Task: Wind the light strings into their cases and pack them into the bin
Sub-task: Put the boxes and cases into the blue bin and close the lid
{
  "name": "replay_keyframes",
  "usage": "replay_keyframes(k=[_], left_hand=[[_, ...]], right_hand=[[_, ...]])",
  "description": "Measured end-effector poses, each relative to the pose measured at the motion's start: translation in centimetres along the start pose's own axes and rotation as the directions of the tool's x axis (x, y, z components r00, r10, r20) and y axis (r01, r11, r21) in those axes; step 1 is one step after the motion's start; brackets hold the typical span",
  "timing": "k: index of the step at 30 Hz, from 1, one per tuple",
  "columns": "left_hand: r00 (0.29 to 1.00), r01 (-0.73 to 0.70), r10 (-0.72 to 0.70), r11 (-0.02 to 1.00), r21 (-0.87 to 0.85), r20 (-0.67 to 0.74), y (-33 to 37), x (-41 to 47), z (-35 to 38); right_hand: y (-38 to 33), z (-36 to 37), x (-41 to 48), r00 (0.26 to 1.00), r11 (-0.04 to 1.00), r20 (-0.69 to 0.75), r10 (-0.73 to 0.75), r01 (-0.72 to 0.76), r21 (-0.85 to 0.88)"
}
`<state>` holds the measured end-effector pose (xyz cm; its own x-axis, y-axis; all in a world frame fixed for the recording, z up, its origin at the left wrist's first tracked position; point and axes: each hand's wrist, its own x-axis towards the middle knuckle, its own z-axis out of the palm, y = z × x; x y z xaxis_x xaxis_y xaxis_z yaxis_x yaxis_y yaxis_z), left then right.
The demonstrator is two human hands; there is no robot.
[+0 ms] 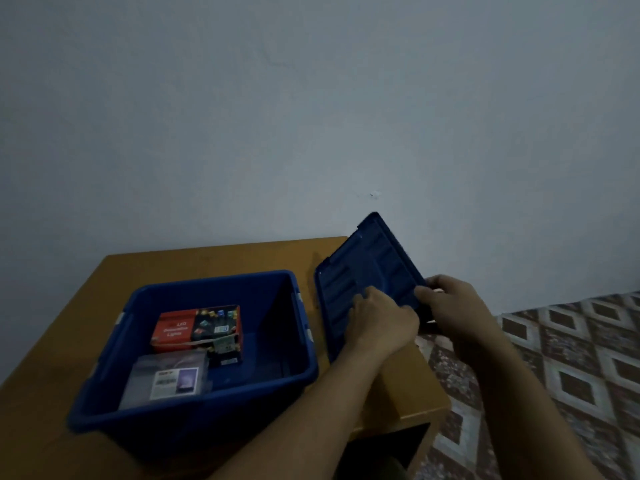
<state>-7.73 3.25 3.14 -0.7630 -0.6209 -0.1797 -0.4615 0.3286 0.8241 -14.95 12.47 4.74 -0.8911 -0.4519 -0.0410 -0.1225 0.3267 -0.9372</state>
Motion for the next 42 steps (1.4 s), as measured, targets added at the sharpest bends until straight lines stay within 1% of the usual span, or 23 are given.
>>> replay_keyframes(k=[2,4,6,7,8,10,13,15,17,19,22,24,26,28,31,34,37,39,42], left_hand=[[0.998,-0.060,0.059,0.997,-0.057,-0.009,0.7,-0.5,-1.5],[0.993,-0.115,0.109,0.985,-0.130,-0.050,1.5,-0.8,-3.5],[0.991,-0.124,0.106,0.959,-0.255,-0.083,2.3,-1.1,-6.4],[0.994,-0.107,0.088,0.935,-0.338,-0.070,2.6,-1.4,-8.1],[0.996,-0.083,0.067,0.903,-0.421,-0.052,2.8,-1.7,-9.6],[0.997,-0.059,0.018,0.823,-0.565,-0.078,2.7,-2.4,-13.0],[0.981,-0.132,-0.018,0.663,-0.737,-0.193,1.8,-3.8,-17.8],[0.965,-0.166,-0.079,0.546,-0.821,-0.248,0.6,-4.5,-20.9],[0.955,-0.180,-0.133,0.449,-0.875,-0.265,-1.0,-5.0,-23.8],[0.943,-0.188,-0.177,0.419,-0.888,-0.283,-2.5,-5.6,-25.8],[0.906,-0.213,-0.238,0.455,-0.865,-0.349,-5.1,-7.0,-27.5],[0.890,-0.201,-0.259,0.518,-0.831,-0.376,-6.8,-7.9,-28.1],[0.868,-0.152,-0.288,0.623,-0.767,-0.405,-8.6,-8.7,-28.3],[0.831,-0.104,-0.314,0.723,-0.683,-0.459,-10.2,-9.4,-28.1],[0.807,-0.040,-0.308,0.823,-0.566,-0.505,-11.8,-10.7,-27.2],[0.797,0.019,-0.303,0.877,-0.479,-0.523,-13.1,-11.8,-26.4],[0.801,0.069,-0.275,0.924,-0.375,-0.532,-14.2,-12.6,-25.7],[0.806,0.093,-0.275,0.933,-0.347,-0.524,-14.8,-13.1,-25.1],[0.799,0.113,-0.283,0.937,-0.330,-0.530,-15.7,-13.8,-24.3]], right_hand=[[-1.8,0.2,-1.0,0.990,0.985,-0.036,-0.138,0.133,-0.112],[-3.2,0.5,-1.7,0.964,0.944,-0.044,-0.263,0.248,-0.217],[-4.3,1.2,-2.3,0.929,0.896,-0.030,-0.370,0.348,-0.275],[-4.9,1.8,-2.6,0.907,0.871,-0.028,-0.421,0.395,-0.294],[-5.4,2.2,-2.9,0.884,0.846,-0.032,-0.466,0.435,-0.309],[-6.7,3.6,-3.5,0.831,0.793,-0.042,-0.555,0.513,-0.328],[-8.1,5.5,-4.3,0.749,0.717,-0.056,-0.660,0.606,-0.344],[-8.6,6.8,-4.6,0.699,0.660,-0.041,-0.713,0.651,-0.376],[-8.8,8.1,-4.9,0.639,0.587,-0.015,-0.769,0.697,-0.412],[-8.7,9.1,-5.2,0.584,0.529,0.009,-0.812,0.742,-0.411],[-8.1,10.6,-5.5,0.528,0.460,0.067,-0.846,0.788,-0.409],[-7.3,11.3,-5.5,0.509,0.430,0.090,-0.856,0.797,-0.424],[-6.5,11.8,-5.7,0.521,0.441,0.110,-0.847,0.802,-0.403],[-5.9,12.1,-6.2,0.540,0.455,0.149,-0.829,0.804,-0.384],[-5.1,12.0,-7.3,0.563,0.454,0.205,-0.801,0.793,-0.405],[-4.5,11.5,-8.3,0.609,0.485,0.257,-0.750,0.771,-0.412],[-4.2,10.9,-9.1,0.613,0.480,0.325,-0.720,0.778,-0.404],[-4.0,10.8,-9.5,0.617,0.477,0.368,-0.695,0.779,-0.406],[-3.4,10.5,-10.1,0.640,0.502,0.412,-0.649,0.767,-0.400]])
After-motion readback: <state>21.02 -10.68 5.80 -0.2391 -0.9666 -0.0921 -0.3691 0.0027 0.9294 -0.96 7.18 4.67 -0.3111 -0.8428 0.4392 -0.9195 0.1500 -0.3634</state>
